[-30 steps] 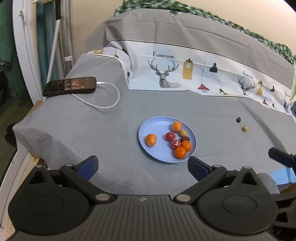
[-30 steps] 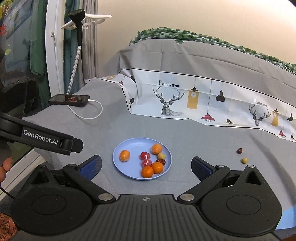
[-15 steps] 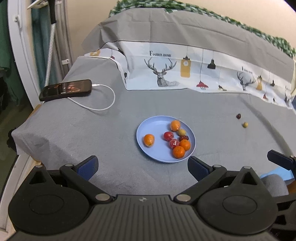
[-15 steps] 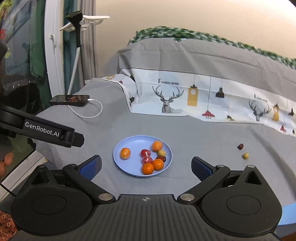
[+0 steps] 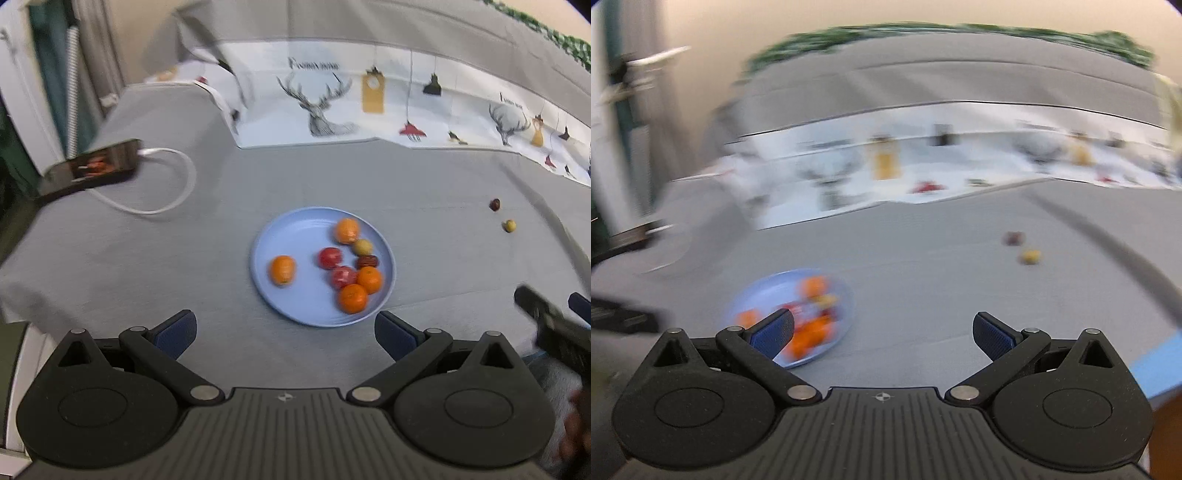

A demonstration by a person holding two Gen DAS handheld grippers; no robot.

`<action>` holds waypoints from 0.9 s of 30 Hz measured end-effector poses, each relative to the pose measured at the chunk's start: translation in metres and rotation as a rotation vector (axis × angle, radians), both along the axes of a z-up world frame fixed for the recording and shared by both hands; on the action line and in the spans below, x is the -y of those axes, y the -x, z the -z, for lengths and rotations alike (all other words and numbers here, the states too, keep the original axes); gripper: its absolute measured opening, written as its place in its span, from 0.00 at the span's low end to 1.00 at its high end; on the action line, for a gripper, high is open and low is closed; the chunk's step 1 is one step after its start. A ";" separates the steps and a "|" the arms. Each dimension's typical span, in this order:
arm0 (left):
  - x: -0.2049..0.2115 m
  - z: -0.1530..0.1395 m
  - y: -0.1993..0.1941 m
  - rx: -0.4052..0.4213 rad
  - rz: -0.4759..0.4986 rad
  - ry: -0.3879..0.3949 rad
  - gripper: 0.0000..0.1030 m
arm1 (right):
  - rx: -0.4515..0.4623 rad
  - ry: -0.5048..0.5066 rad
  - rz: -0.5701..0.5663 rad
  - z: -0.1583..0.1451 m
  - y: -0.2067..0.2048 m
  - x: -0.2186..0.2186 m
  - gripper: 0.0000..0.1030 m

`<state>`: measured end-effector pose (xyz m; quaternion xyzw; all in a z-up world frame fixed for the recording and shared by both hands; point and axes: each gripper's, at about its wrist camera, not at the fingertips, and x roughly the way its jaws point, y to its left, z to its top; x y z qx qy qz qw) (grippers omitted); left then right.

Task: Organize fruits
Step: 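Move both open tools toward the last red date and yellow plum, then grasp the red date with the left tool while the right tool grasps the yellow plum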

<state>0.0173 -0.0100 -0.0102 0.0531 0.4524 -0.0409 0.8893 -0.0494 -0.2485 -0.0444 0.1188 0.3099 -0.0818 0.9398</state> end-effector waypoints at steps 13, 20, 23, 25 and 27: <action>0.128 0.041 -0.113 -0.067 0.122 -0.038 1.00 | -0.144 0.028 0.409 0.150 -0.171 0.146 0.99; 0.191 0.069 -0.175 -0.042 0.182 -0.084 1.00 | -0.111 0.110 0.394 0.177 -0.212 0.165 0.44; 0.225 0.083 -0.201 -0.026 0.224 -0.074 1.00 | -0.136 0.149 0.459 0.175 -0.207 0.181 0.25; 0.255 0.094 -0.219 -0.024 0.283 -0.036 1.00 | -0.155 0.153 0.584 0.174 -0.200 0.202 0.26; 0.294 0.110 -0.236 -0.038 0.369 -0.001 1.00 | -0.173 0.122 0.719 0.177 -0.188 0.230 0.26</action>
